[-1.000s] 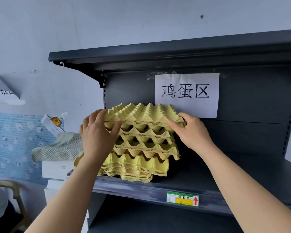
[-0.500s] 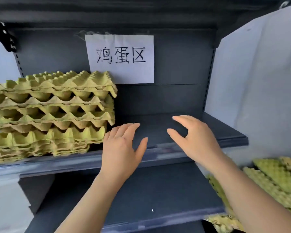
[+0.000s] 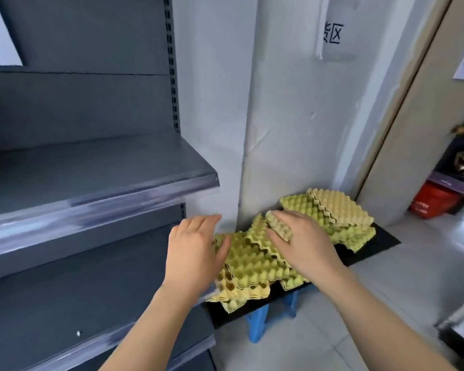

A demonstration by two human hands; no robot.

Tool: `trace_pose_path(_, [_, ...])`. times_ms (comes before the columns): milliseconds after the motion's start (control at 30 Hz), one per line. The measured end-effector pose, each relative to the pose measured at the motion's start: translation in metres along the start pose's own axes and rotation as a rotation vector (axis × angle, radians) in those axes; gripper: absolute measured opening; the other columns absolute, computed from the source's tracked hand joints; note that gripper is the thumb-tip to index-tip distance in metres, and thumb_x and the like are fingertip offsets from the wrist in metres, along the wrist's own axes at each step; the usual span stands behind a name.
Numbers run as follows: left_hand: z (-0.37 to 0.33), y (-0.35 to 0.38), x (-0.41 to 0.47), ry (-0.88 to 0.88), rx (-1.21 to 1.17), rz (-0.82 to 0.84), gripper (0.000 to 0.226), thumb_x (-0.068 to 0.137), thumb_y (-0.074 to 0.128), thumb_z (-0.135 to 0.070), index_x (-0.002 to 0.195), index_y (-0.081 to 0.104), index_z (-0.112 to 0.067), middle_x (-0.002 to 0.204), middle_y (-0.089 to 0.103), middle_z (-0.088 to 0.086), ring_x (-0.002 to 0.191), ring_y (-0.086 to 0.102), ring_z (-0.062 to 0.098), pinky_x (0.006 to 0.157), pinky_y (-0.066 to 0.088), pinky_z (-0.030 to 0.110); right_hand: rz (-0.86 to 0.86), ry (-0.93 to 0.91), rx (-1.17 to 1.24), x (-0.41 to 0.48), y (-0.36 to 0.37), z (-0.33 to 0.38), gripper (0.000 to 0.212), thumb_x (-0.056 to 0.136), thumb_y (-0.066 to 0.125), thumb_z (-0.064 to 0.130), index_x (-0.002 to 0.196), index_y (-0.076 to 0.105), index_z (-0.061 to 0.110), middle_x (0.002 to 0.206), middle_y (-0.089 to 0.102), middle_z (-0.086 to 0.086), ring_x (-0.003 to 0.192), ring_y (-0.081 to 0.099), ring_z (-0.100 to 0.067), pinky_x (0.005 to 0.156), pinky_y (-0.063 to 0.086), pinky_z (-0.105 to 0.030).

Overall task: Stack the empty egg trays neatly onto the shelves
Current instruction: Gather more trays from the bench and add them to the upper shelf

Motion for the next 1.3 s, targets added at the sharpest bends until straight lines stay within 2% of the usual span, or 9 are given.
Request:
trace_pose_path(100, [-0.032,0.061,0.015,0.008,-0.033,0.095,0.051,0.084,0.046,-0.049,0.109,0.071,-0.012,0.099,0.073,0.003,0.086,0.067,0.029,0.076,0.052,0.041,0.027,0.092,0.008,-0.001,0.005,-0.064,0.047,0.092,0.057,0.039,0.133,0.057,0.016,0.132,0.059,-0.002,0.122,0.052,-0.018,0.099,0.039,-0.027])
trace_pose_path(267, [-0.070,0.156,0.046,-0.013,-0.084,0.241,0.044,0.080,0.060,-0.044,0.111,0.070,-0.014,0.103,0.072,0.004,0.092,0.067,0.030,0.080,0.053,0.043,0.086,0.245,0.006,0.011,0.017,-0.162,0.038,0.092,0.060,0.035,0.120,0.064,0.009,0.113,0.066,-0.008,0.107,0.058,-0.024,0.087,0.047,-0.034])
trace_pose_path(433, [-0.102,0.244,0.091,0.023,-0.091,0.324,0.041,0.082,0.072,-0.037,0.115,0.069,-0.013,0.106,0.071,0.005,0.097,0.065,0.032,0.086,0.050,0.045,0.091,0.374,0.009,0.044,0.028,-0.254,0.038,0.092,0.057,0.034,0.125,0.061,0.016,0.120,0.064,-0.003,0.110,0.056,-0.019,0.088,0.047,-0.032])
trace_pose_path(567, [-0.126,0.310,0.139,0.055,-0.088,0.405,0.047,0.090,0.059,-0.045,0.130,0.060,-0.019,0.123,0.065,0.001,0.114,0.058,0.026,0.098,0.043,0.042,0.101,0.483,-0.010,0.082,0.033,-0.322,0.046,0.094,0.054,0.039,0.136,0.053,0.021,0.133,0.057,0.003,0.118,0.053,-0.016,0.093,0.044,-0.030])
trace_pose_path(667, [-0.139,0.360,0.174,0.077,-0.085,0.468,0.051,0.095,0.048,-0.050,0.139,0.050,-0.024,0.130,0.059,-0.003,0.122,0.052,0.020,0.103,0.038,0.037,0.111,0.555,-0.034,0.110,0.034,-0.367,0.042,0.094,0.052,0.039,0.132,0.055,0.023,0.129,0.059,0.002,0.114,0.055,-0.016,0.090,0.048,-0.033])
trace_pose_path(767, [-0.153,0.410,0.205,0.081,-0.089,0.529,0.051,0.095,0.046,-0.051,0.139,0.049,-0.025,0.131,0.059,-0.004,0.122,0.052,0.020,0.102,0.040,0.036,0.119,0.605,-0.054,0.132,0.039,-0.411,0.033,0.094,0.053,0.036,0.122,0.061,0.020,0.119,0.063,0.001,0.104,0.058,-0.018,0.083,0.050,-0.034])
trace_pose_path(933, [-0.184,0.489,0.237,0.081,-0.130,0.597,0.047,0.094,0.051,-0.049,0.131,0.057,-0.021,0.123,0.064,-0.002,0.114,0.057,0.023,0.094,0.044,0.038,0.132,0.679,-0.038,0.157,0.049,-0.492,0.036,0.095,0.052,0.034,0.126,0.058,0.017,0.119,0.063,-0.003,0.107,0.057,-0.020,0.085,0.048,-0.033])
trace_pose_path(1133, [-0.223,0.584,0.265,-0.013,-0.124,0.682,0.050,0.094,0.052,-0.048,0.136,0.053,-0.021,0.124,0.062,-0.004,0.117,0.055,0.021,0.098,0.042,0.038,0.169,0.695,0.007,0.190,0.068,-0.606,0.046,0.095,0.053,0.035,0.138,0.049,0.017,0.133,0.057,-0.002,0.120,0.051,-0.019,0.092,0.043,-0.029])
trace_pose_path(1300, [-0.256,0.656,0.283,-0.246,-0.165,0.732,0.053,0.093,0.056,-0.043,0.139,0.049,-0.019,0.128,0.061,-0.002,0.119,0.053,0.021,0.098,0.043,0.037,0.277,0.679,0.077,0.224,0.090,-0.705,0.050,0.095,0.054,0.037,0.141,0.046,0.018,0.140,0.052,0.000,0.120,0.053,-0.019,0.096,0.043,-0.029])
Point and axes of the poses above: each hand's wrist, its own x-axis towards the middle knuckle, its own y-axis out of the palm, z = x × y, the point moved 6 cm from there along x, towards the middle knuckle
